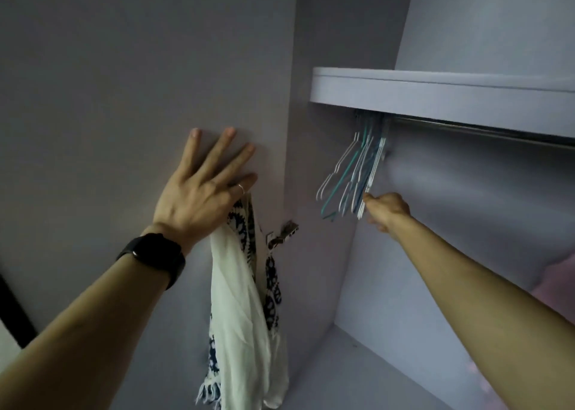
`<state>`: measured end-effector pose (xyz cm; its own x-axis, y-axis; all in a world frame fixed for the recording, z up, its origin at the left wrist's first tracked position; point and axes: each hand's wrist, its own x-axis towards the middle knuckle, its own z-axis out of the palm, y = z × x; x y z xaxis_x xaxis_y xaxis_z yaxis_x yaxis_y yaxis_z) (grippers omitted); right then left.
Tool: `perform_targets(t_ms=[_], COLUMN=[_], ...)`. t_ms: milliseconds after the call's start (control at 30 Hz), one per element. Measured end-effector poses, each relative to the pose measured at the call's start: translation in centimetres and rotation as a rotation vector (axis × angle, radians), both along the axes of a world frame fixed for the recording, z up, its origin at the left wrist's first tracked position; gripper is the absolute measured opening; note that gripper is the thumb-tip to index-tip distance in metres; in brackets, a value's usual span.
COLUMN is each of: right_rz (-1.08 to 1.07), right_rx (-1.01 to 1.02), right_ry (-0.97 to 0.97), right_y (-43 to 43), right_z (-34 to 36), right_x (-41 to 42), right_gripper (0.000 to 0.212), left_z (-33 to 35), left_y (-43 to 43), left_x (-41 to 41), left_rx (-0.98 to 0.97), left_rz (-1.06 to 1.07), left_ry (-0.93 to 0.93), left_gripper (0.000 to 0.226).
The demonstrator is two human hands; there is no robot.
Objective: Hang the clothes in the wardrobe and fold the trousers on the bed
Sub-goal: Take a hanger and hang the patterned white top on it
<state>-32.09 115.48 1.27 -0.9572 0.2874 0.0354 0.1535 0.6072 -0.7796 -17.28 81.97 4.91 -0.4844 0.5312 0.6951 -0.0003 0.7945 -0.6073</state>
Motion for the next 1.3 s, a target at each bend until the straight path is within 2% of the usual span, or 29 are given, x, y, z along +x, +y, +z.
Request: perform_targets(t_ms=[67, 167, 200, 267, 367, 467, 567, 700, 800, 900, 967, 1133, 1233, 1267, 1300], right_rz=[-0.029, -0.002, -0.001, -0.034, -0.182, -0.292, -0.282, -0.247, -0.254, -0.251, -0.254, -0.196, -0.127, -0.116, -0.091], right_rx=[-0.048, -0.117, -0.097, -0.026, 0.155, 0.253, 0.287, 0.303, 0.181, 0.028, -0.066, -0.26, -0.466, -0.542, -0.607], right_ry=[0.025, -0.001, -0.008, 0.002, 0.048, 0.121, 0.158, 0.166, 0.148, 0.13, 0.127, 0.008, -0.052, -0.067, -0.074], right_y=[-0.3, -0.3, -0.3, -0.1, 0.5, 1.3, 3.0, 6.2, 8.8, 10.6, 11.4, 11.8, 10.8, 10.9, 11.0], right_z=[-1.3, -2.3, -2.4, -2.0, -0.8, 1.1, 2.3, 2.7, 2.1, 0.2, -1.0, -5.0, -6.3, -6.5, -6.6], right_x=[-0.7, -0.7, -0.6, 0.0, 0.9, 1.8, 3.7, 8.1, 13.8, 20.7, 24.8, 34.0, 37.0, 37.8, 38.3], right_gripper=[0.024, 0.017, 0.019, 0.039, 0.058, 0.06, 0.059, 0.055, 0.059, 0.061, 0.063, 0.065, 0.067, 0.067, 0.067], left_z=[-1.0, -2.1, -2.4, -2.9, -3.6, -3.5, -3.3, -1.8, 0.2, 0.8, 0.7, -1.3, -2.8, -3.2, -3.5], left_y=[-0.6, -1.3, -1.3, -1.2, -1.0, -1.5, -1.9, -0.9, 0.7, 3.1, 4.8, 8.4, 10.9, 12.2, 13.5], left_x=[-0.4, -0.8, -0.9, -0.8, -0.8, -0.6, 0.0, 0.6, 2.0, 4.2, 5.6, 8.7, 10.1, 10.8, 11.6], left_rx=[-0.009, -0.033, -0.029, -0.022, -0.016, 0.007, 0.057, 0.158, 0.3, 0.575, 0.739, 0.942, 0.989, 0.988, 0.97], left_rz=[0.005, 0.028, 0.017, 0.006, 0.006, -0.027, -0.027, -0.058, -0.081, -0.116, -0.139, -0.183, -0.174, -0.164, -0.162], left_ry=[0.01, 0.011, 0.023, 0.043, 0.028, -0.003, -0.081, -0.165, -0.315, -0.544, -0.686, -0.881, -0.959, -1.018, -1.09], left_gripper=[0.037, 0.039, 0.037, 0.035, 0.035, 0.04, 0.055, 0.054, 0.043, 0.043, 0.034, 0.025, 0.021, 0.021, 0.031])
